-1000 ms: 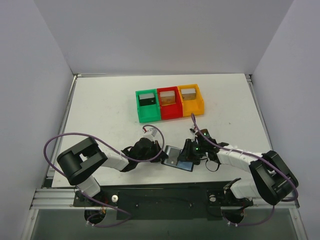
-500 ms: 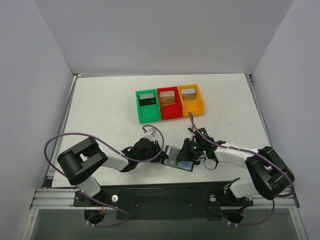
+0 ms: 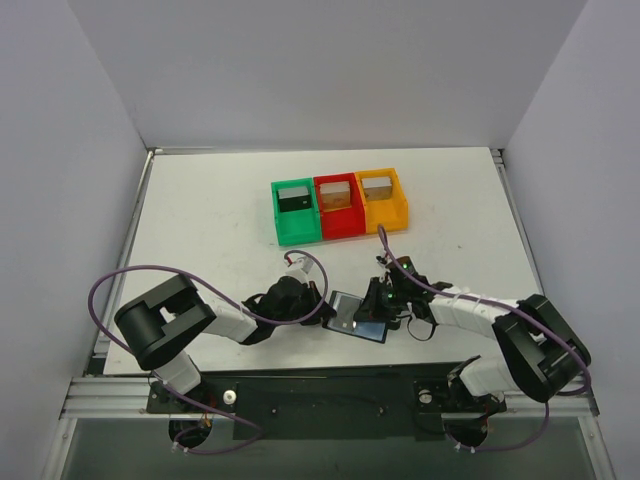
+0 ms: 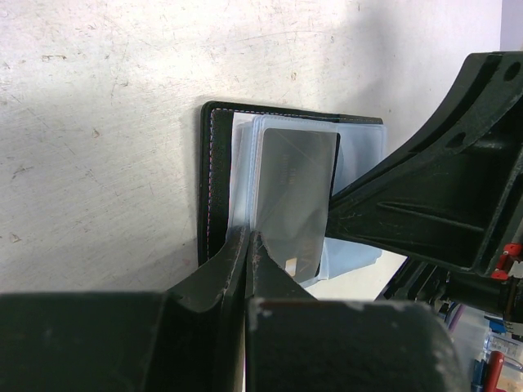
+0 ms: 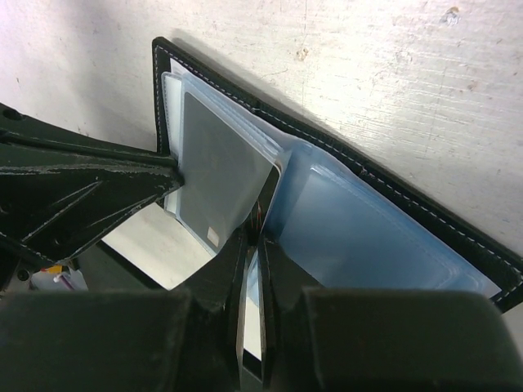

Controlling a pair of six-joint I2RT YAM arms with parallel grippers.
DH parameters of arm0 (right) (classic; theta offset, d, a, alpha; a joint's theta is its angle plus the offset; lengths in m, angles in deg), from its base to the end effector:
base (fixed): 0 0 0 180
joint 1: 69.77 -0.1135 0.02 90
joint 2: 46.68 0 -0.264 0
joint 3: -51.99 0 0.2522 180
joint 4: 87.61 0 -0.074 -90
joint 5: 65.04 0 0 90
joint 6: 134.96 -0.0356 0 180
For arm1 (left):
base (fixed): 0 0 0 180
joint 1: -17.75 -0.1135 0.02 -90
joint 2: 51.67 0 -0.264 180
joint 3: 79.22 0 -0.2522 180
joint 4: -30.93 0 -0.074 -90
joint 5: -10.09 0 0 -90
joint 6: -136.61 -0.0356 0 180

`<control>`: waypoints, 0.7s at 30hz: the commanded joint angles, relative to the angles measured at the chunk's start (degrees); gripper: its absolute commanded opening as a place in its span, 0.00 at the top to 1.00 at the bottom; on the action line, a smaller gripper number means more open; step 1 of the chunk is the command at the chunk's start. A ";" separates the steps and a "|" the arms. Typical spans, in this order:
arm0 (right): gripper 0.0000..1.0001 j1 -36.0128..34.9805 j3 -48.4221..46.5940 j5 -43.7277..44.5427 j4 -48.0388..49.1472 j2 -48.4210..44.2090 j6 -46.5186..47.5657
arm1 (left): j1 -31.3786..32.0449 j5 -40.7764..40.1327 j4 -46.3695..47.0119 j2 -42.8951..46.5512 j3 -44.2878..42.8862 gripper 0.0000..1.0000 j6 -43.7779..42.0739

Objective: Take the credit cards out of the card holder
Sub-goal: Remove the credit card from the card holder.

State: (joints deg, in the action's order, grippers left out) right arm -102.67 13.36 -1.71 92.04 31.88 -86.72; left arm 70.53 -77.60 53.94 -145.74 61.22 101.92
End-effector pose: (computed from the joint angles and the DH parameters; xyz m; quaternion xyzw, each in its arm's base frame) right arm 0.1943 0.1447 0.1420 -0.0285 0.8877 0.4145 0.1984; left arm 0.1674 -0.2227 0.1142 -0.0094 0.8723 -0.4058 0.2726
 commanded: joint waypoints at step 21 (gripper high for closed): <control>0.84 0.65 4.03 2.43 -7.00 -8.60 2.04 | -0.48 -1.51 -6.36 -0.77 1.37 1.00 -0.99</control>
State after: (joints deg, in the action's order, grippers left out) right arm -102.41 15.83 1.61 87.05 24.69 -85.27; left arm 70.37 -77.69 54.00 -145.74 61.28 101.94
